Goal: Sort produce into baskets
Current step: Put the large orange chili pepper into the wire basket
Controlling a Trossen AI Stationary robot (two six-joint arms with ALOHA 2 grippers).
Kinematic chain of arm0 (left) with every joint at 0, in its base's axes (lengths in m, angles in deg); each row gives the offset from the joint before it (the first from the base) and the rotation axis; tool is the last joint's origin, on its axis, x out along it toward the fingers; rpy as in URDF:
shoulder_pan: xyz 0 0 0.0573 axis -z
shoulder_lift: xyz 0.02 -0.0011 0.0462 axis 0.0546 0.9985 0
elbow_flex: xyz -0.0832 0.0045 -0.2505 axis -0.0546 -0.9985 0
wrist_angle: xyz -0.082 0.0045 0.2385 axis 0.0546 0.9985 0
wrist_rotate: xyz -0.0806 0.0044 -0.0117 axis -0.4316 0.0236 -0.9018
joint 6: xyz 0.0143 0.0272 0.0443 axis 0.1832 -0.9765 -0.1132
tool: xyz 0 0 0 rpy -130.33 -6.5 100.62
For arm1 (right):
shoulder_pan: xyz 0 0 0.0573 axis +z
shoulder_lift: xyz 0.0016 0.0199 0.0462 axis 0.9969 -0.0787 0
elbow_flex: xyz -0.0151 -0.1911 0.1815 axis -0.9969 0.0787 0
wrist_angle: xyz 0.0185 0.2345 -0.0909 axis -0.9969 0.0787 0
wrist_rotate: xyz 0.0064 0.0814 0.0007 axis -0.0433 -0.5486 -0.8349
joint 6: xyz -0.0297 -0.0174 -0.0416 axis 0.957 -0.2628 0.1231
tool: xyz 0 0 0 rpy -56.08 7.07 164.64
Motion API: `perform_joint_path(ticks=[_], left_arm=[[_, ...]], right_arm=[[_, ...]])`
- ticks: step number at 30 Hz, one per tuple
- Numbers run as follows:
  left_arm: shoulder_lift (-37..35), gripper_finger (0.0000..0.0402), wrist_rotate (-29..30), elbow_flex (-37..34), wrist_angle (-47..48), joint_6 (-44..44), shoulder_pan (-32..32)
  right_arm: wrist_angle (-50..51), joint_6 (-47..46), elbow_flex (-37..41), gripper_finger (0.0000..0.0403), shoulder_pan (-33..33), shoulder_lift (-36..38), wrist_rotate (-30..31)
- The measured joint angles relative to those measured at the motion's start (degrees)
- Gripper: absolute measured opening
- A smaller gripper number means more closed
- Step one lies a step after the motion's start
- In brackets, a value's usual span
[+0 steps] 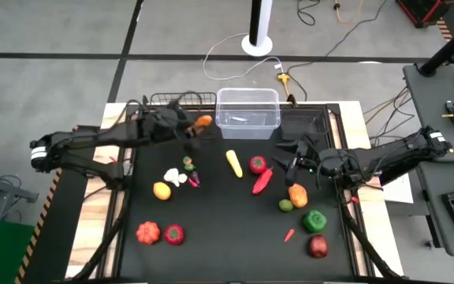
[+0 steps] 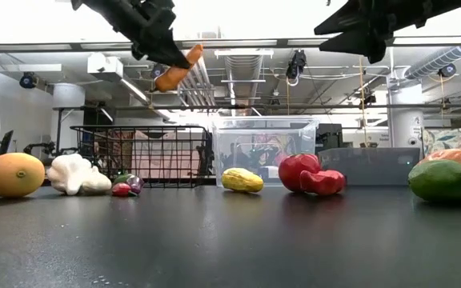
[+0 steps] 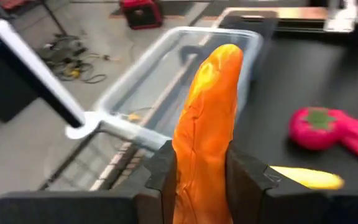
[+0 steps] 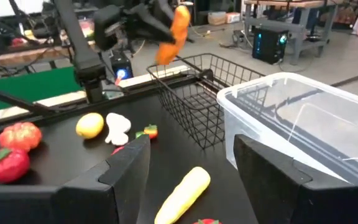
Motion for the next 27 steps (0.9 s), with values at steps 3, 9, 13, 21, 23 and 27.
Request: perform_joint_path(ticks=[3,9,13,21,23,27], left_arm=[[-0.19,0.0088,-0.14,1.38,4.46,-3.38,-4.14],[2.83,0.0089,-1.19,5.39,13.68,-13.05,-13.4],[7.13,0.009,-3.44,7.46,17.59,-20.2,-20.49],[16.35,0.009,-5.38,11.19,26.11,-22.61,-27.9],[17.5,0.009,-5.41,11.17,26.39,-22.74,-27.85],[19.13,0.0091,-5.41,11.17,26.39,-22.52,-27.83]], right_arm=[[-0.42,0.51,0.0,0.0224,0.0,-0.41,-0.02],[-1.16,0.39,0.0,0.0224,0.0,-2.05,1.44],[-1.94,0.3,0.0,0.0224,0.0,-3.75,1.5],[-2.47,-1.81,0.0,0.0224,0.02,-5.44,1.42],[-2.41,-1.79,-0.02,0.0224,0.02,-5.49,1.36],[-2.43,-1.78,0.0,0.0224,0.02,-5.42,1.36]])
